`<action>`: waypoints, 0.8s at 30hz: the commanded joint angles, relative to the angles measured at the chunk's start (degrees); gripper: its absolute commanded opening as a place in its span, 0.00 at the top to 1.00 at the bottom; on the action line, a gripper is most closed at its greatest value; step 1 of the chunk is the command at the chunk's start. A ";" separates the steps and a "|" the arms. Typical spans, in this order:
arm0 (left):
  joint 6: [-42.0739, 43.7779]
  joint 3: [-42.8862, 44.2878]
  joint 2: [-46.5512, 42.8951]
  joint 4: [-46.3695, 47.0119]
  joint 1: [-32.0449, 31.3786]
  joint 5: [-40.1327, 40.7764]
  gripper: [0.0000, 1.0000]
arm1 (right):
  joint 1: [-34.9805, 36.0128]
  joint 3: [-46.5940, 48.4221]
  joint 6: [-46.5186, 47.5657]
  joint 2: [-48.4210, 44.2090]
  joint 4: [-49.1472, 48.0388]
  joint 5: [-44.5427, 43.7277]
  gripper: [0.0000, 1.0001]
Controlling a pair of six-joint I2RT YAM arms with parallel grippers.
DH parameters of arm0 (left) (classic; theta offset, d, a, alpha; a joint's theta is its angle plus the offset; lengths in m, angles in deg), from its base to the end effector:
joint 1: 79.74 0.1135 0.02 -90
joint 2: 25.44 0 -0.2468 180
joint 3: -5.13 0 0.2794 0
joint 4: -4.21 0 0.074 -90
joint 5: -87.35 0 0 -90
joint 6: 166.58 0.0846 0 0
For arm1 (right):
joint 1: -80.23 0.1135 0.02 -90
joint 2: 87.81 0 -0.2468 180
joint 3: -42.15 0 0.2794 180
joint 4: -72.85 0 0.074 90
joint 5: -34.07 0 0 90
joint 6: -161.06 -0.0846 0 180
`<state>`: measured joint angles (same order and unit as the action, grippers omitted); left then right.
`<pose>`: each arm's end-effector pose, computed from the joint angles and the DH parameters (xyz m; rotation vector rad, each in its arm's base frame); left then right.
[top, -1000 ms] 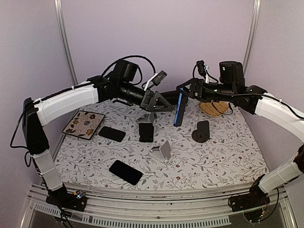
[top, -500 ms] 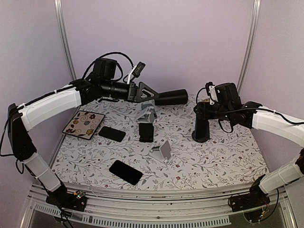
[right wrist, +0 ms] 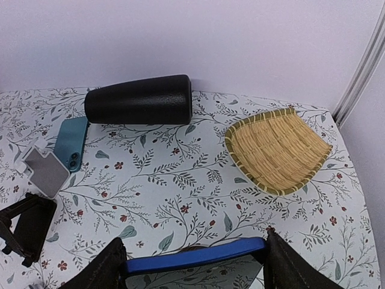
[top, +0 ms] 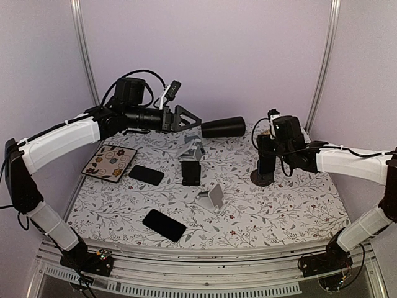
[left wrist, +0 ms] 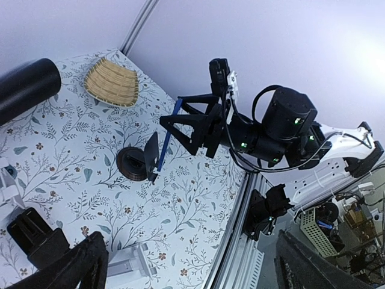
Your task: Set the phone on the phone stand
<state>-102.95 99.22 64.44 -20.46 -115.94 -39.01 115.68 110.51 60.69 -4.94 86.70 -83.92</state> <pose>0.3184 -0.2952 0.3311 0.6386 1.9939 -1.3088 0.3413 0.1943 0.2178 -0.1426 1.9986 0.0053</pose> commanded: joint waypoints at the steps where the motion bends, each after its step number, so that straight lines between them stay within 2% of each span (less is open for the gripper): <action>1: -0.68 -0.72 -1.63 1.58 0.94 0.59 0.03 | -0.54 -0.64 1.14 1.72 -6.16 -3.24 0.74; 7: -1.19 -1.35 -1.91 2.18 1.27 0.33 0.03 | -0.64 -0.87 -1.38 3.52 -5.67 -4.82 0.73; 17: -1.46 -1.62 -1.54 2.70 1.66 -0.45 0.03 | -0.61 -1.58 -5.91 5.72 -4.41 -4.95 0.65; 21: -1.59 -1.79 -1.56 3.11 1.75 -0.64 0.03 | -0.61 -1.52 -7.56 6.16 -3.42 -5.32 0.60; 24: -1.75 -2.05 -1.64 3.35 1.75 -0.73 0.03 | -0.64 -1.31 -8.11 6.41 -2.70 -5.80 0.52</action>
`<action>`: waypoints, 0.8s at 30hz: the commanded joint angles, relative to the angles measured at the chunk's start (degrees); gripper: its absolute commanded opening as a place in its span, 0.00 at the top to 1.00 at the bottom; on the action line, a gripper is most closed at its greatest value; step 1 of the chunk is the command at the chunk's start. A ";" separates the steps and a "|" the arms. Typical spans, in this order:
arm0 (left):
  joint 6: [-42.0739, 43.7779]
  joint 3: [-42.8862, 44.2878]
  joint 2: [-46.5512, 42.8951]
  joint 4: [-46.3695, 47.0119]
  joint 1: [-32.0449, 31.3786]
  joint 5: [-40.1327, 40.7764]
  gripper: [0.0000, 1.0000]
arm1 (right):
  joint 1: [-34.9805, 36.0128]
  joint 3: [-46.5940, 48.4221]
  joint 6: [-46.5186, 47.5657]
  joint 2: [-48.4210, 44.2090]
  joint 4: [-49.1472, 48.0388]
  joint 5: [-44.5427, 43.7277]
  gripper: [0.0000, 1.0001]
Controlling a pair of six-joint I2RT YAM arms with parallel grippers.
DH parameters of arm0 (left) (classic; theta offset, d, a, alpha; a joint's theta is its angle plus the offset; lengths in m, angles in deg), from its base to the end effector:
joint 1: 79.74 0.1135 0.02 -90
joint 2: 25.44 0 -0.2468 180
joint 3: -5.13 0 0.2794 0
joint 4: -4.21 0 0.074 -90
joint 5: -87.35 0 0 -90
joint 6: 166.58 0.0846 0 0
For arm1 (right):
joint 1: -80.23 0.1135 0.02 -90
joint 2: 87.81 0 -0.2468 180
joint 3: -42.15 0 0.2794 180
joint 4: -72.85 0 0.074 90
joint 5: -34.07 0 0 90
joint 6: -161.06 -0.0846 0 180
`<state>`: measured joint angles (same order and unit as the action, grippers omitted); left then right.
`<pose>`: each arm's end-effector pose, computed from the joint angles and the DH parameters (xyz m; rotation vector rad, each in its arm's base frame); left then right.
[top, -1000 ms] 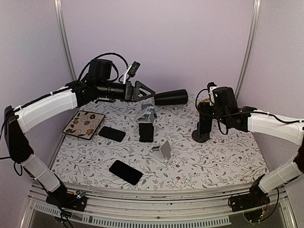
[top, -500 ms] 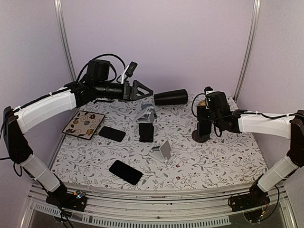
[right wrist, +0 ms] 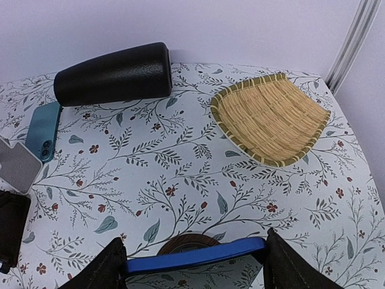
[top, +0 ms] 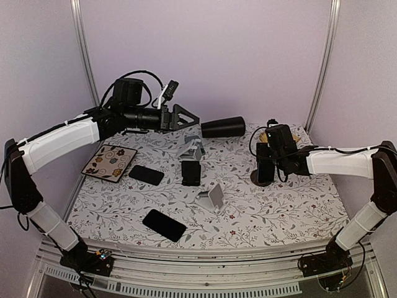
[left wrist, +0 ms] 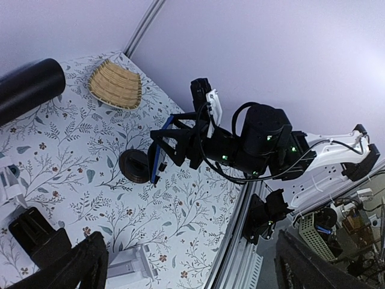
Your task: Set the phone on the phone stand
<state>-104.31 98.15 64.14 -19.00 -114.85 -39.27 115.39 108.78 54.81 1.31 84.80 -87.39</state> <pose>0.3232 -0.2890 0.3291 0.6018 1.9945 -1.3169 0.3483 0.1913 0.1707 -0.0368 2.0743 -0.0519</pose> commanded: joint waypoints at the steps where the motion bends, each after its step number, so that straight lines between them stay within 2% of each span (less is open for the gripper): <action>1: -0.41 -1.11 -1.42 1.99 0.73 -0.59 0.03 | -0.35 0.53 -2.35 0.17 -0.53 -2.56 0.49; 11: -0.62 -1.90 -1.43 2.91 0.92 -0.82 0.03 | -0.34 1.95 -2.19 0.08 2.26 -2.49 0.12; 14: -0.61 -2.17 -1.43 3.05 1.01 -0.57 0.03 | -0.34 2.42 -2.26 -0.25 2.84 -2.13 0.05; 18: -0.84 -2.63 -1.51 3.27 1.12 -0.38 0.03 | -0.35 3.90 -2.17 -0.09 4.24 -1.16 0.00; 24: -0.91 -2.96 -1.73 3.26 1.29 0.55 0.04 | -0.35 6.73 -2.50 -0.59 7.18 0.96 0.01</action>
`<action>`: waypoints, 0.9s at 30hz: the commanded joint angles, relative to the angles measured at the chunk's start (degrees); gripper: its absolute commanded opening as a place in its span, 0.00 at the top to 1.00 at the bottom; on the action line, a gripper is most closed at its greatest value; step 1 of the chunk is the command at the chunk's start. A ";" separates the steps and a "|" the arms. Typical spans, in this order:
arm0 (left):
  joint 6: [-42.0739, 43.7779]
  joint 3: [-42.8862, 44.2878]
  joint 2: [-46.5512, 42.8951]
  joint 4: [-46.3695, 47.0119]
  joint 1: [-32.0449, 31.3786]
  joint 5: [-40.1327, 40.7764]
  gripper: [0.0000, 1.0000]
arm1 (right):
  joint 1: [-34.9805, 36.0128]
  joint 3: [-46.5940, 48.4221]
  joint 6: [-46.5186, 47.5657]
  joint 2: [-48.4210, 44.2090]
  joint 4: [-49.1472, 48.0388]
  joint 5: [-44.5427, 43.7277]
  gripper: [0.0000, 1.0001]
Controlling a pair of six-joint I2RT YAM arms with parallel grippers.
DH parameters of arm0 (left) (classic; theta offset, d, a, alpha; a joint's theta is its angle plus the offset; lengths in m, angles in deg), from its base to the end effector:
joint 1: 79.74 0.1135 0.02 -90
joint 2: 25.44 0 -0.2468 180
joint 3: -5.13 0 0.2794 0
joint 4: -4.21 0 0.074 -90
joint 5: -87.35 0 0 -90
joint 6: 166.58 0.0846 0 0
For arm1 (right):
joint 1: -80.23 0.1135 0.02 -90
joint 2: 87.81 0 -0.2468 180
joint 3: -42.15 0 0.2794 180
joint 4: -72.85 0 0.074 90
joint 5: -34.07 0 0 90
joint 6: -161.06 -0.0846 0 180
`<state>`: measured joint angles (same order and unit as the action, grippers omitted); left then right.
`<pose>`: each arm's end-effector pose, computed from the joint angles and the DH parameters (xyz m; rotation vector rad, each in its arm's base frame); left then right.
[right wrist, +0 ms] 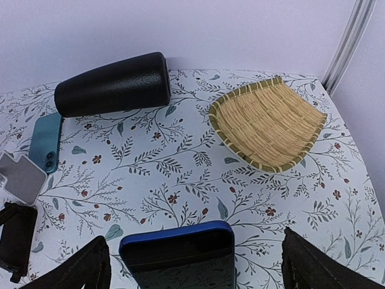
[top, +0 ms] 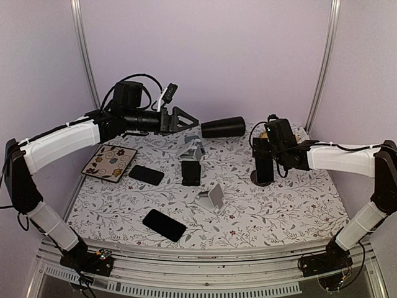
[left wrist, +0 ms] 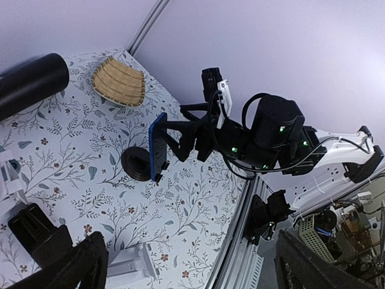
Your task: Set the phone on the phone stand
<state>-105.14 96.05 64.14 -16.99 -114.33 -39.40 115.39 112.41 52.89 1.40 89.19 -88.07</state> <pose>0.3260 -0.2863 0.3187 0.5801 2.0043 -1.3220 0.3527 0.1934 0.1854 -0.0007 2.0824 -0.0520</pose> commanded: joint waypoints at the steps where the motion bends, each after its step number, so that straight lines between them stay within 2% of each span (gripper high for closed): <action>1: -0.13 -0.98 -1.74 1.20 0.71 1.00 0.03 | -0.35 3.78 -0.62 -0.72 3.70 1.98 0.01; 6: 0.20 0.37 -0.77 -2.71 1.06 6.07 0.03 | -0.34 6.29 -1.72 -2.73 7.58 4.38 0.01; 12: 1.11 5.31 3.33 -13.42 1.22 18.99 0.05 | -0.33 10.11 -3.58 -4.97 13.65 8.92 0.01; 16: 1.55 10.59 8.24 -18.13 1.94 21.46 0.07 | -0.31 10.92 -4.96 -7.16 15.23 12.22 0.01; 22: 3.40 17.56 16.62 -23.08 2.07 26.06 0.19 | -0.35 13.49 -5.47 -8.97 18.77 13.70 0.01; 27: 8.26 23.73 22.46 -27.33 2.07 34.61 0.32 | -0.35 13.49 -5.60 -11.11 19.93 14.18 0.01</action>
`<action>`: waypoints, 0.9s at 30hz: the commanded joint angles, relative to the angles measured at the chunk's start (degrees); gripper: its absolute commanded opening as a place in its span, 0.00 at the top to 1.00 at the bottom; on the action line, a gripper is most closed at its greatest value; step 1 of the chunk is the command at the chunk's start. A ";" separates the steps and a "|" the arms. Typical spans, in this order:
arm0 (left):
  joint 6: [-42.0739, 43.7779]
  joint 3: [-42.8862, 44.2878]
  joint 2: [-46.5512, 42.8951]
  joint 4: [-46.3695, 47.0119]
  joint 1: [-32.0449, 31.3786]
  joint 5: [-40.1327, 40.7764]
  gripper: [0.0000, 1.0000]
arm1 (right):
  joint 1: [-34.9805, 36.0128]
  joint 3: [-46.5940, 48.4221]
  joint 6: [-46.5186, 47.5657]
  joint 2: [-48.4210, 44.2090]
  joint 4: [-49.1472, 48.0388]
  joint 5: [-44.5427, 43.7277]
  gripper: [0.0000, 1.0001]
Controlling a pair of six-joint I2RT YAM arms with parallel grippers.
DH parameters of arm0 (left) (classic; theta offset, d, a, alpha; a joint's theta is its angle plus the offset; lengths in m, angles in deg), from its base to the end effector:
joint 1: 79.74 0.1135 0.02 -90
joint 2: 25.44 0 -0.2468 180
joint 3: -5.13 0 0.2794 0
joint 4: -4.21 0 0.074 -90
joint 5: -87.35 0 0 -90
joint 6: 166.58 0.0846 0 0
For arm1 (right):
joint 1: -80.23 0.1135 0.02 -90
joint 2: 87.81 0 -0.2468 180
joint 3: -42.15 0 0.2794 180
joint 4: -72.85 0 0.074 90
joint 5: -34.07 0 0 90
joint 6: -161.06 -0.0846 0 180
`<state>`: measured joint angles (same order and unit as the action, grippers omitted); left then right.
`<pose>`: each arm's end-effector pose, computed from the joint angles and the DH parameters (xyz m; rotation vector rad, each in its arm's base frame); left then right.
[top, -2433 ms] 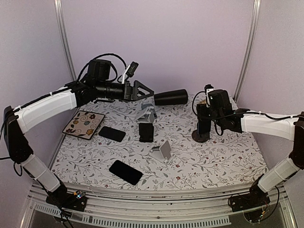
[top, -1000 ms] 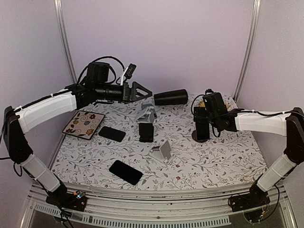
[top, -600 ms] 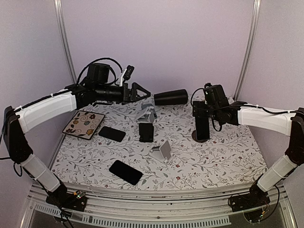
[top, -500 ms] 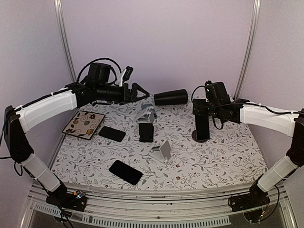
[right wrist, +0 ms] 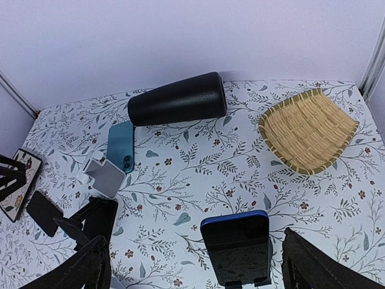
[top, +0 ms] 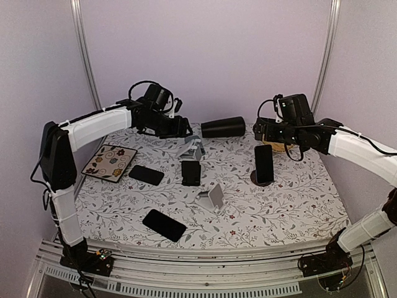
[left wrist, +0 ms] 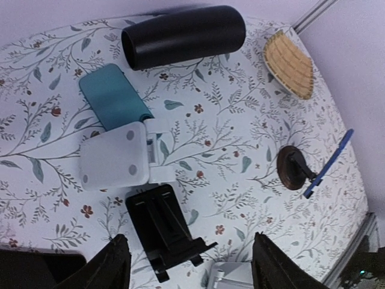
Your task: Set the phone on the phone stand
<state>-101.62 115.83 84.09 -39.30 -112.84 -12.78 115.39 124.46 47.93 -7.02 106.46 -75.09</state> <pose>0.4091 -0.2845 0.2459 0.2628 2.3912 -0.7021 0.3350 0.2020 0.2828 -0.0250 2.1067 0.2560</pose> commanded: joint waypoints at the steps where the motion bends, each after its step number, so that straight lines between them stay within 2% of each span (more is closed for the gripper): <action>1: 5.80 3.82 4.17 -5.04 0.58 9.66 0.35 | -0.35 1.31 -0.68 -3.22 2.76 1.20 0.01; 7: 13.69 -1.95 6.02 1.55 0.73 14.65 0.38 | -0.35 -0.06 -0.72 -5.23 2.52 1.48 0.01; 18: 21.77 -9.83 8.59 15.67 0.73 14.37 0.39 | -0.35 -0.21 -0.04 -5.91 1.51 2.27 0.01; 27: 24.25 -9.45 14.15 23.05 0.76 14.21 0.39 | -0.34 -1.80 2.35 -6.14 -1.11 2.64 0.01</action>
<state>-79.65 105.53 95.57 -21.38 -112.60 1.08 115.39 123.14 48.37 -12.09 107.70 -73.10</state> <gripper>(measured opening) 0.615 0.989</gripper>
